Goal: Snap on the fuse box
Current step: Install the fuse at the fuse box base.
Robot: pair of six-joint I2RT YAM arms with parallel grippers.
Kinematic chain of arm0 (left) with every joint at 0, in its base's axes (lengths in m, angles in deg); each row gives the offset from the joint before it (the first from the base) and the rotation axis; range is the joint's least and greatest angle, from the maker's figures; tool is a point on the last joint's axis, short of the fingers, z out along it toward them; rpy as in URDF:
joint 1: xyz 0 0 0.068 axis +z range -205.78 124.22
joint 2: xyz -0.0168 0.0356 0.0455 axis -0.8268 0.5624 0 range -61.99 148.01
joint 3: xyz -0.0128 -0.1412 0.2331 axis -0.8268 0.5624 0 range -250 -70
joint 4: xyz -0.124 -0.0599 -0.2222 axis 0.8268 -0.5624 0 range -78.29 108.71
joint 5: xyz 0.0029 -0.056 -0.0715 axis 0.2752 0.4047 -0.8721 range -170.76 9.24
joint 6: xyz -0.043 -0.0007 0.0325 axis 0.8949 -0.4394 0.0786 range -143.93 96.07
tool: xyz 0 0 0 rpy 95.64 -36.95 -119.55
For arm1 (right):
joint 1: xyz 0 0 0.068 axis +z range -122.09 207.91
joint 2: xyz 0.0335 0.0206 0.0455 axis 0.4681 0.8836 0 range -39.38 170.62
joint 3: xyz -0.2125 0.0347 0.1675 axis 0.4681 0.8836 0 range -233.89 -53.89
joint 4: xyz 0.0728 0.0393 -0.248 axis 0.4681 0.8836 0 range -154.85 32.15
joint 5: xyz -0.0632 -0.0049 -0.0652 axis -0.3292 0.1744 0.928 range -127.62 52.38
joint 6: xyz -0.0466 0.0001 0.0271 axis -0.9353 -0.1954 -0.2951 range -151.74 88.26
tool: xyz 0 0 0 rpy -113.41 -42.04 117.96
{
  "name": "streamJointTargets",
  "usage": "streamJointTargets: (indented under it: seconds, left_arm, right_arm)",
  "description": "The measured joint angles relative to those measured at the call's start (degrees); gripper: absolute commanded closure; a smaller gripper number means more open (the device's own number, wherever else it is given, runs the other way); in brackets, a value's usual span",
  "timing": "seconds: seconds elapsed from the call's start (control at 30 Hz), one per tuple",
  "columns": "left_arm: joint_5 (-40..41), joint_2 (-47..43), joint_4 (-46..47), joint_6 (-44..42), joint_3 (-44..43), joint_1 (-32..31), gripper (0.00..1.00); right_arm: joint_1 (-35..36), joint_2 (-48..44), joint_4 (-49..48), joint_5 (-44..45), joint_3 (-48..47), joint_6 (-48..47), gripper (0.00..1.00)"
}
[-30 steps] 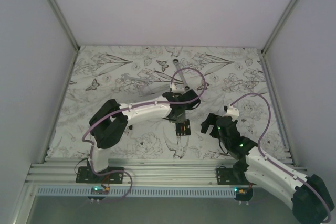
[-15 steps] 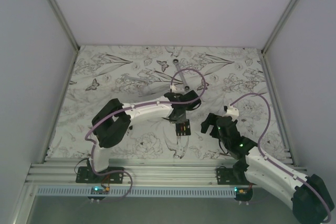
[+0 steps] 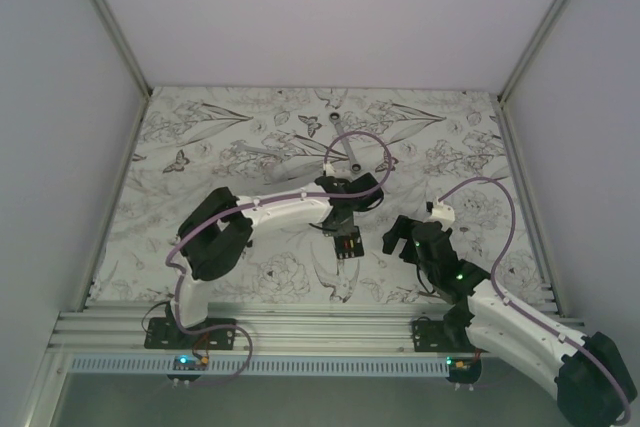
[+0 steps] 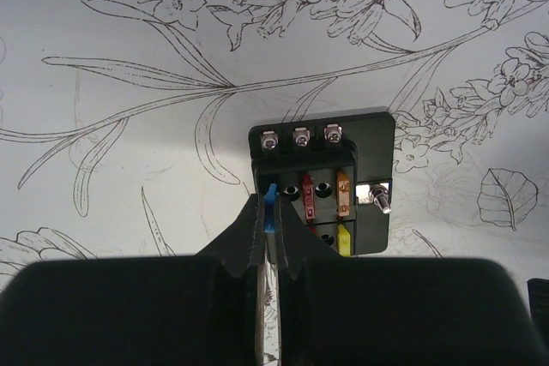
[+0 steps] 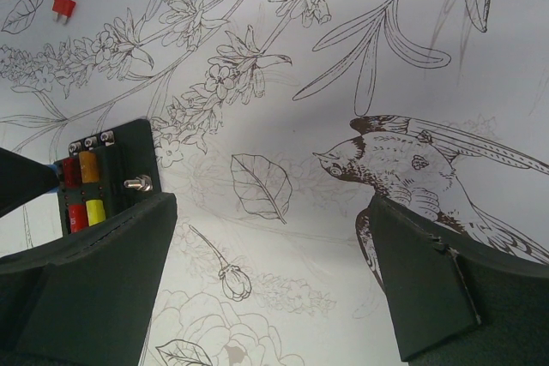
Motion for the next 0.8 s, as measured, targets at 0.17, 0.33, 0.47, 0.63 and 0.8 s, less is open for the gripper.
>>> streamJointTargets:
  seconds: [0.17,0.33,0.47,0.63,0.8]
  left_arm:
    - [0.07,0.37,-0.7,1.57,-0.48,0.0,1.0]
    - [0.26,0.85,-1.29,3.13,-1.16,0.0,1.0]
    - [0.28,1.09,-1.7,3.3,-1.57,0.0,1.0]
    - [0.68,1.42,-2.8,2.62,-2.19,0.0,1.0]
    - [1.18,1.38,-4.02,0.59,-2.16,0.11,1.0]
  right_arm:
    - [0.0,0.0,0.0,-0.02,0.0,0.0,0.0]
    - [0.0,0.0,0.0,-0.02,0.02,0.0,0.0]
    - [0.0,0.0,0.0,-0.04,0.02,0.0,0.0]
    - [0.0,0.0,0.0,-0.37,0.02,0.0,0.0]
    - [0.0,0.02,-0.48,-1.99,0.02,-0.42,0.15]
